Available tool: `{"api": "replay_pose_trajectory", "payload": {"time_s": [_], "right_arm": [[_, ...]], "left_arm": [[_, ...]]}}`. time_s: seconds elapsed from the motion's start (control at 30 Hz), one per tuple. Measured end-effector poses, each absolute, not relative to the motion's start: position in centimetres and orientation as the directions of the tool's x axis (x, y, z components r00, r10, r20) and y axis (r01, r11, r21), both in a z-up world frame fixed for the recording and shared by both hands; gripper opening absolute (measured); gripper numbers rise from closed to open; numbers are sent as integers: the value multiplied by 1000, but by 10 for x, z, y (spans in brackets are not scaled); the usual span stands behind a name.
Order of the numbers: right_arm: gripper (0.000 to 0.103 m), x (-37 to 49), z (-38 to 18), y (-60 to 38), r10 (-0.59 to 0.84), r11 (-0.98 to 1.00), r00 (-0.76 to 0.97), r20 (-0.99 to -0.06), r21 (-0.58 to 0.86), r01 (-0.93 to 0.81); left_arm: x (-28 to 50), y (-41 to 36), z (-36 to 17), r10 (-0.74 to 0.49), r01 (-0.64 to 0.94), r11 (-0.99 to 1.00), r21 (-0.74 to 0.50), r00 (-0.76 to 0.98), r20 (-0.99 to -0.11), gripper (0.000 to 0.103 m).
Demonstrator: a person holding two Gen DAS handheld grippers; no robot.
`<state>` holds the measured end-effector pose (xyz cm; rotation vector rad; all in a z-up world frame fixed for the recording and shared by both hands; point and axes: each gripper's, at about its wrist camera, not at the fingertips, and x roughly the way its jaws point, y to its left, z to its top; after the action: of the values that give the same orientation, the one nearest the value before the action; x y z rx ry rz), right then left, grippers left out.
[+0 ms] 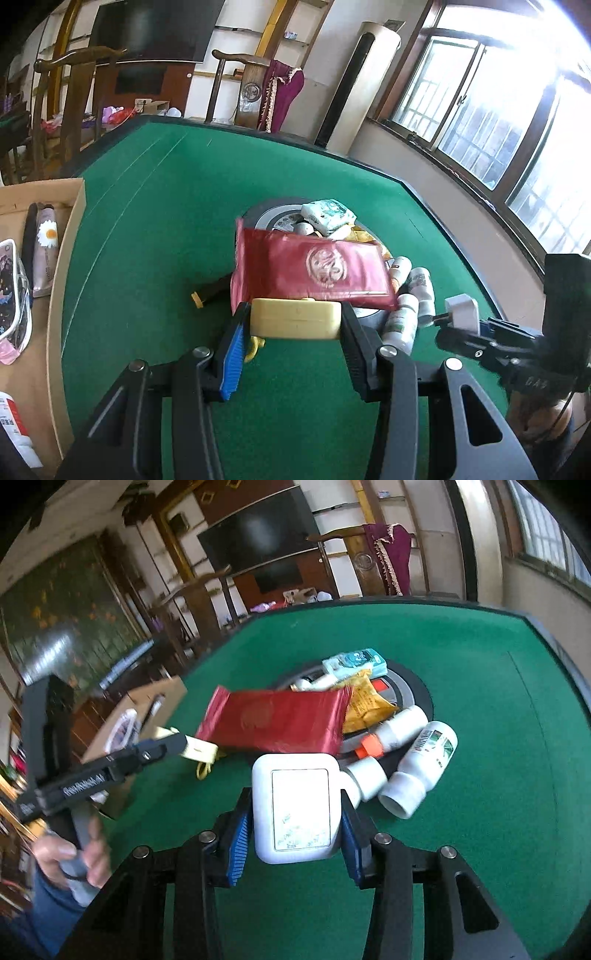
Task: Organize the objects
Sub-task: 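Grasp the yellow soap box with the left gripper while the right gripper grasps the white square container, then carry the yellow soap box and white square container toward the cardboard tray with both grippers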
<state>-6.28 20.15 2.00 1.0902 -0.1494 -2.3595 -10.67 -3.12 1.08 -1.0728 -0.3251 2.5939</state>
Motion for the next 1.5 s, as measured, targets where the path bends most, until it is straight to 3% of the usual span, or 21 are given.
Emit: {"api": "replay_pose_trajectory", "payload": {"time_s": [0.6,1.5], "right_arm": [[46,-57,22,192,-509,-852,-534,-675,306,426],[46,-52,34,196,-521,-849,-567,-638,320,420]], "left_arm": [[-117,-17,-8,312,-182,-950,-256,-623,-717,45],[-81,-22,47,357,-270,-931,-245,-811,-463,45]]}}
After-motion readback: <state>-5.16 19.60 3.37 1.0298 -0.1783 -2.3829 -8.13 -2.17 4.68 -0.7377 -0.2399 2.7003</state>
